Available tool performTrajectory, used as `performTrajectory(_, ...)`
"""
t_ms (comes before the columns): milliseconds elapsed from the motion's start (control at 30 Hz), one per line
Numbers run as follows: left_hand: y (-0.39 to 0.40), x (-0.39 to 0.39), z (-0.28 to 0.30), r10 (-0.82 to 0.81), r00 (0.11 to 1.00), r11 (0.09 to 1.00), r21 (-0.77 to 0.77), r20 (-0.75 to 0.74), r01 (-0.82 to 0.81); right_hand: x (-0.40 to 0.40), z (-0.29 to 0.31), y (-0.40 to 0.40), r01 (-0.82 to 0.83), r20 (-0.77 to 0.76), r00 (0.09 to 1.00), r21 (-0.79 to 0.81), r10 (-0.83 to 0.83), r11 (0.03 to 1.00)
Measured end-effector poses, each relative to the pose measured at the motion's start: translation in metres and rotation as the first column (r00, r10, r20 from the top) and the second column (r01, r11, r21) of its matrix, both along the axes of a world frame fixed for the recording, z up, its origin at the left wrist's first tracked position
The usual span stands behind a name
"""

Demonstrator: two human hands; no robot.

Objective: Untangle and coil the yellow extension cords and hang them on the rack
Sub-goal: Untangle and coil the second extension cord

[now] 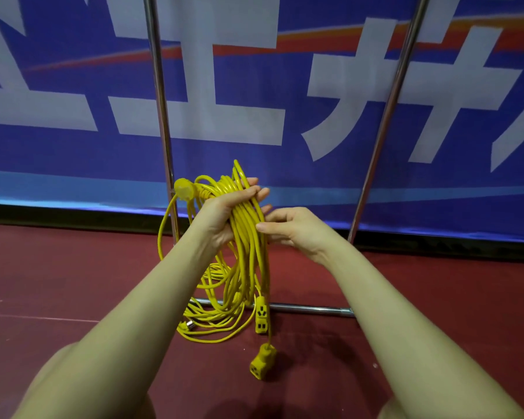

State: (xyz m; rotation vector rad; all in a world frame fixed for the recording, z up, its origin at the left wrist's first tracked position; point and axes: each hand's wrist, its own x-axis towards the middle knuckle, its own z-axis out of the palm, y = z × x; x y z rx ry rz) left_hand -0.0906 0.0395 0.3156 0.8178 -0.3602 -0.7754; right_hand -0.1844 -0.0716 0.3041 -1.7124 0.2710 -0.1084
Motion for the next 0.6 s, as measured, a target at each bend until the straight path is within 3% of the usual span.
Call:
performTrajectory(467,0.018,0.009,0.011,-0.101,0.995,0.994,0.046,0.003,0.101,-0.004,0.014,0.011,0.058,0.108,0.993,-0.116,-0.046,0.992)
performTrajectory(600,0.022,0.015,0.011,-0.072,0.997,0.995,0.068,-0.006,0.072,-0.008,0.023,0.006,0.178,0.174,0.972,-0.103,-0.159,0.979)
